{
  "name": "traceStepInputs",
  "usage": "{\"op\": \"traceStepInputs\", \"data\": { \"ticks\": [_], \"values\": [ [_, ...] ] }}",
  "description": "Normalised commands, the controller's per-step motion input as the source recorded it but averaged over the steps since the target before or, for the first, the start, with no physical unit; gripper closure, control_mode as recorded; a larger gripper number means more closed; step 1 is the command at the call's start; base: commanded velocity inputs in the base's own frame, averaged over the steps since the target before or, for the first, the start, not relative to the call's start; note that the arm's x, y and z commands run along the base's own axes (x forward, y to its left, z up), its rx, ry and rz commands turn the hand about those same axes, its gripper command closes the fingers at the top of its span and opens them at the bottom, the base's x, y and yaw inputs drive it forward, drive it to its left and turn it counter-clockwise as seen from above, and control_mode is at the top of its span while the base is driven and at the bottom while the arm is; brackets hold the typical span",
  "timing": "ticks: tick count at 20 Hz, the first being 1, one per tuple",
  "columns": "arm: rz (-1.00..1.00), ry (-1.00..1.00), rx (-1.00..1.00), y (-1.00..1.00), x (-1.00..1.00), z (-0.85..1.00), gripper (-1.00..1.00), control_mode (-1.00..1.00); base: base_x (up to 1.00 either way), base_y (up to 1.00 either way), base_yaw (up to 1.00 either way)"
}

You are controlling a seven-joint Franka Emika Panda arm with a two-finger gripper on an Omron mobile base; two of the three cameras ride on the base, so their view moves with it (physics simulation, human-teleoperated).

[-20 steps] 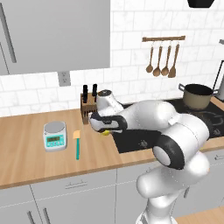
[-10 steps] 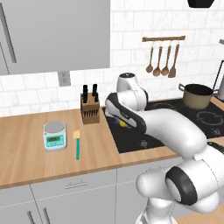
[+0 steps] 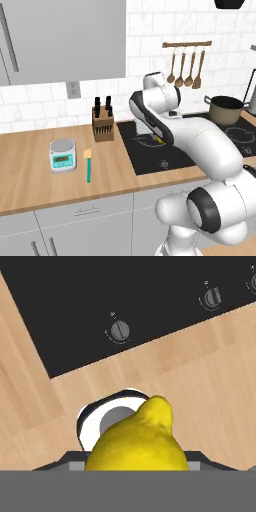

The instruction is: Put the lemon and mushroom in the pot. Retrieve the spatula and lightly stir the vegetables in the pot.

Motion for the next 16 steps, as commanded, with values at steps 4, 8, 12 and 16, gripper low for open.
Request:
{"op": "traceStepInputs", "data": {
  "ticks": [4,8,12,16],
  "values": [
    [0.26,0.25,-0.06,-0.44,-0.07,0.06,1.00,-1.00,0.00,0.00,0.00],
    [0.18,0.00,0.00,-0.29,0.00,0.02,1.00,1.00,0.00,-0.12,0.04],
    [0.00,0.00,0.00,0.00,0.00,0.00,1.00,1.00,-0.19,-0.83,0.10],
    [0.00,0.00,0.00,0.00,0.00,0.00,1.00,1.00,-0.27,-1.00,0.09]
  ]
}}
